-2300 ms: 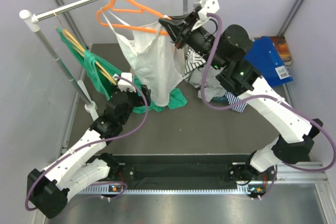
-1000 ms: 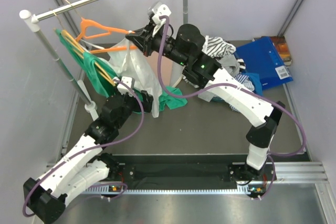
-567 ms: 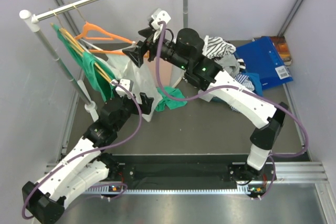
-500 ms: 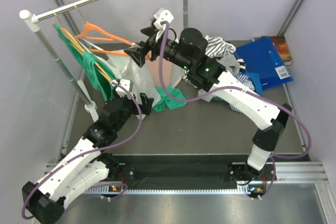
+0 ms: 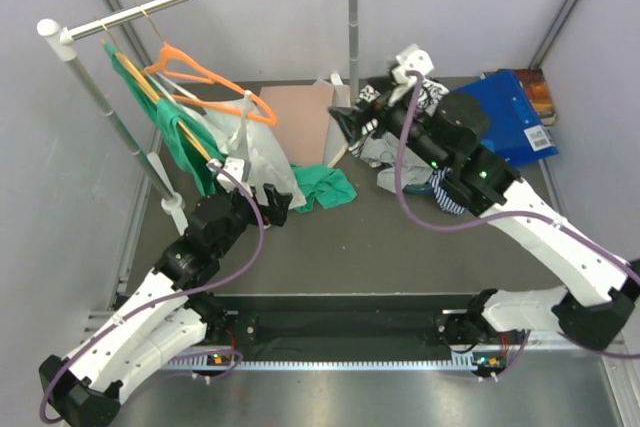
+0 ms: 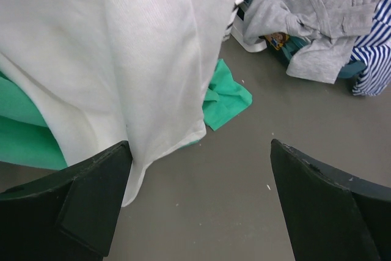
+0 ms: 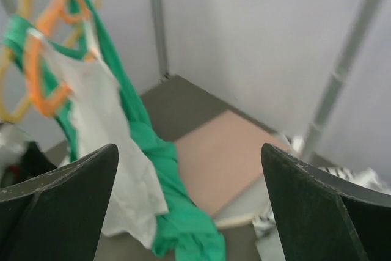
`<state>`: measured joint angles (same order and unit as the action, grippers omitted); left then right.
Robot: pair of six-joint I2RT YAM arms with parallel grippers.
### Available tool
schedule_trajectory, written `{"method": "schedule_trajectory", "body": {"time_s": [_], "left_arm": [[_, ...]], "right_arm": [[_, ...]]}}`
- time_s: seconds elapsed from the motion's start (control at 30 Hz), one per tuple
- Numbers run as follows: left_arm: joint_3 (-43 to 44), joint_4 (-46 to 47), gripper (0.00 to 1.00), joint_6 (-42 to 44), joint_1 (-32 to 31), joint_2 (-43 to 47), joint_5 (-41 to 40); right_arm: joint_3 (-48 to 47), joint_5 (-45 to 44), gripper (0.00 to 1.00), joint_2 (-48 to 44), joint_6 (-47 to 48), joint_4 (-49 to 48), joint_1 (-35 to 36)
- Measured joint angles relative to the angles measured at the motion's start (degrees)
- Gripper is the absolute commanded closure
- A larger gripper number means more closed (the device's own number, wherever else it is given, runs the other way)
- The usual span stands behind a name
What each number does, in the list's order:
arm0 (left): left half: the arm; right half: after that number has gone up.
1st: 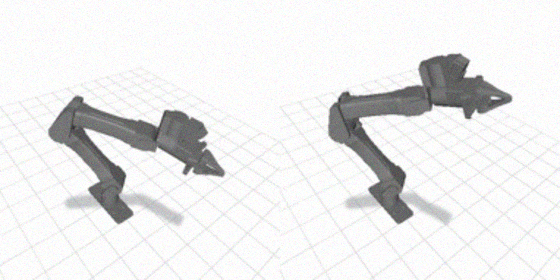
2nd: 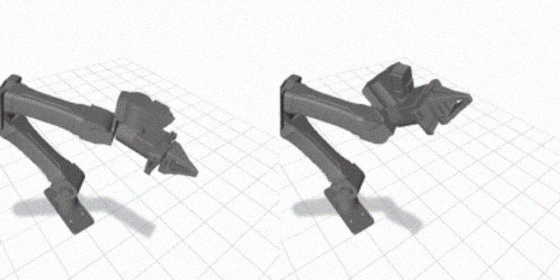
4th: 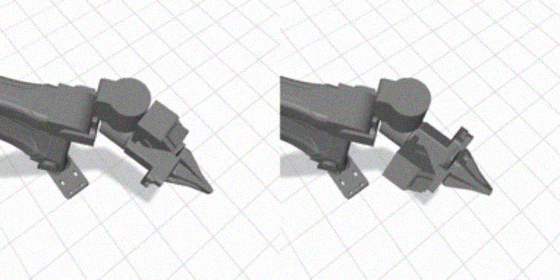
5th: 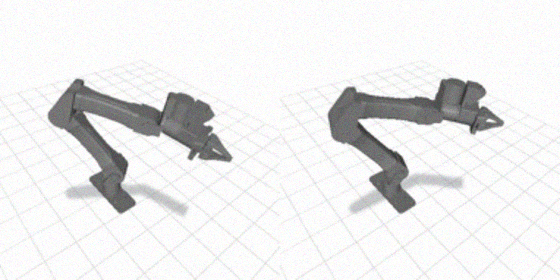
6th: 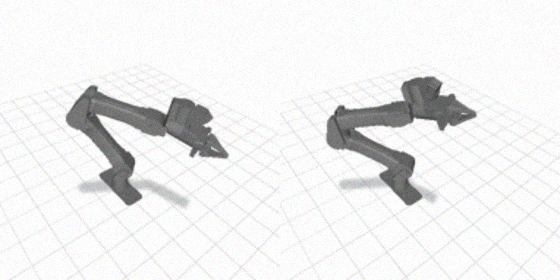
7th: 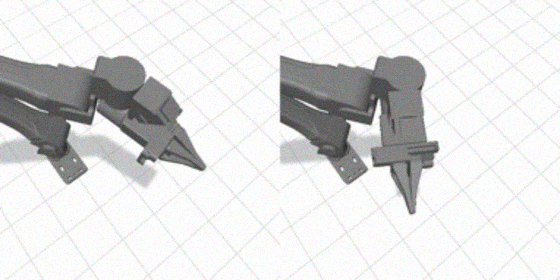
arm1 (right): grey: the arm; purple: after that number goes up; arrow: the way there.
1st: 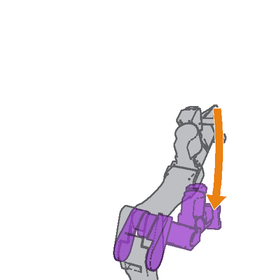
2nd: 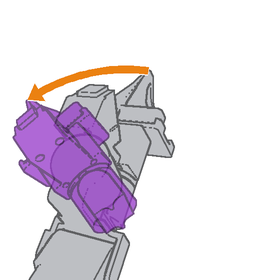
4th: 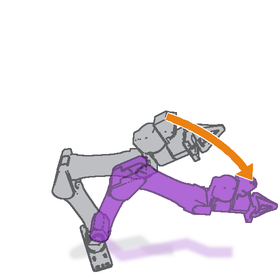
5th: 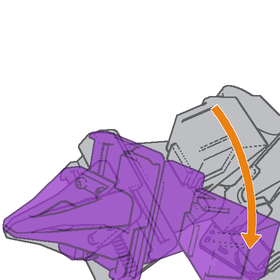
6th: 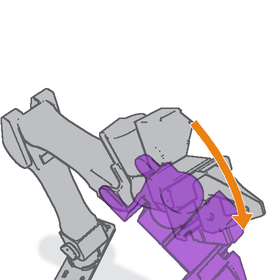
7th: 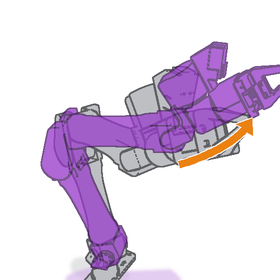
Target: Place the tank top on the hanger
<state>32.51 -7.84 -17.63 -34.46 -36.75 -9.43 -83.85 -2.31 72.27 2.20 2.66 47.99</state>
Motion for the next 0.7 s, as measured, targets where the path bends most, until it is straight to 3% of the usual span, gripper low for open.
{"method": "schedule_trajectory", "body": {"time_s": [0.17,0.37,0.7], "left_arm": [[-0.2,-1.31,0.01,-1.51,-0.35,0.42,2.43],[-1.2,-3.41,0.01,-3.28,-0.61,4.59,3.72],[-1.53,-3.82,0.01,-3.8,-0.83,8.63,2.54]], "right_arm": [[19.3,-1.7,0.0,-10.99,-5.33,1.25,-10.19],[38.23,-4.5,0.0,-23.32,-9.64,5.95,-12.9],[47.15,-10.84,0.0,-40.37,-12.55,6.8,-13.33]]}}
